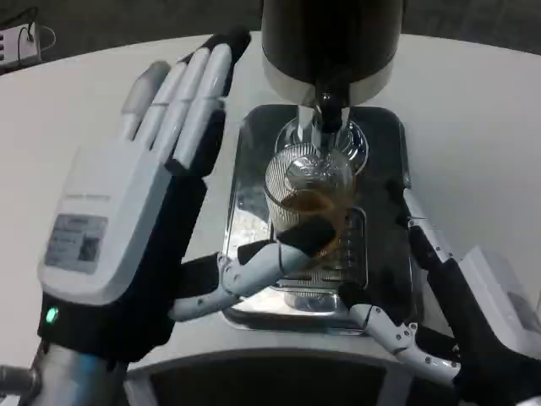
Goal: Grasp the cup under the faucet to collect the drink, then remove the cup.
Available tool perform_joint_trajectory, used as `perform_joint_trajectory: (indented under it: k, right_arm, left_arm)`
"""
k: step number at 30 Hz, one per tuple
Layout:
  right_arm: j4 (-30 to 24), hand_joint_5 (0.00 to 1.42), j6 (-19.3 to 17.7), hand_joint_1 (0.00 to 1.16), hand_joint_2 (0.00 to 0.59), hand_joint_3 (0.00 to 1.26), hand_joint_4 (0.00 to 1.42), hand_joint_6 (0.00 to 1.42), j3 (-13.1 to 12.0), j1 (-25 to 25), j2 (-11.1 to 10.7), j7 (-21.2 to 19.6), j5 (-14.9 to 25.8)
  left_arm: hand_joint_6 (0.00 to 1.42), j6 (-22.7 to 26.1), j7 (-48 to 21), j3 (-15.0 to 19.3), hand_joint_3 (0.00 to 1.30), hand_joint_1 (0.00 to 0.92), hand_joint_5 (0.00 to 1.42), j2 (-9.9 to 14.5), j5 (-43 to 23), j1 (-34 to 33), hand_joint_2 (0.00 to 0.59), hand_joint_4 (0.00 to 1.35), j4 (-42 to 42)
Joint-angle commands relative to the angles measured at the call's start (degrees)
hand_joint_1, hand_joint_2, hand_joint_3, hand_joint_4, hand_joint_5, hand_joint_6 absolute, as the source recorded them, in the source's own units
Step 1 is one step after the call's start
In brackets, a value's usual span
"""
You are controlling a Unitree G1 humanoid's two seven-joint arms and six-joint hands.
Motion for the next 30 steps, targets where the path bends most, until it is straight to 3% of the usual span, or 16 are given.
perform_joint_trajectory:
  k: [1,6,12,19,30]
  right_arm:
    - [1.51,0.12,-1.59,0.37,0.303,0.0,0.03,0.26,-0.38,-0.82,-0.55,0.52,2.6]
    - [2.88,0.12,-1.57,0.39,0.289,0.0,0.03,0.26,-0.55,-2.64,-0.83,0.84,3.88]
    - [4.62,0.12,-1.02,0.47,0.265,0.0,0.03,0.27,-0.75,-4.94,-0.72,1.37,5.25]
    - [7.62,0.12,-1.17,0.48,0.26,0.0,0.03,0.27,-0.88,-8.05,-0.9,1.46,6.11]
    - [14.59,0.14,-2.27,0.52,0.253,0.0,0.06,0.28,-0.84,-14.54,0.13,0.3,8.12]
  left_arm:
    - [0.0,-2.34,3.42,1.28,0.0,0.0,0.05,-0.6,1.38,7.01,0.157,0.0,-0.8]
    - [0.0,-4.83,8.57,1.27,0.0,0.0,0.06,-2.05,2.57,14.36,0.157,0.0,1.32]
    - [0.0,-9.62,13.24,0.94,0.0,0.0,0.08,-0.99,3.81,20.22,0.16,0.0,6.45]
    - [0.01,-12.3,16.16,0.77,0.0,0.0,0.09,-0.11,3.76,22.41,0.16,0.0,12.74]
    - [0.01,-12.33,15.91,-0.31,0.0,0.0,0.09,0.51,4.09,22.65,0.162,0.0,14.72]
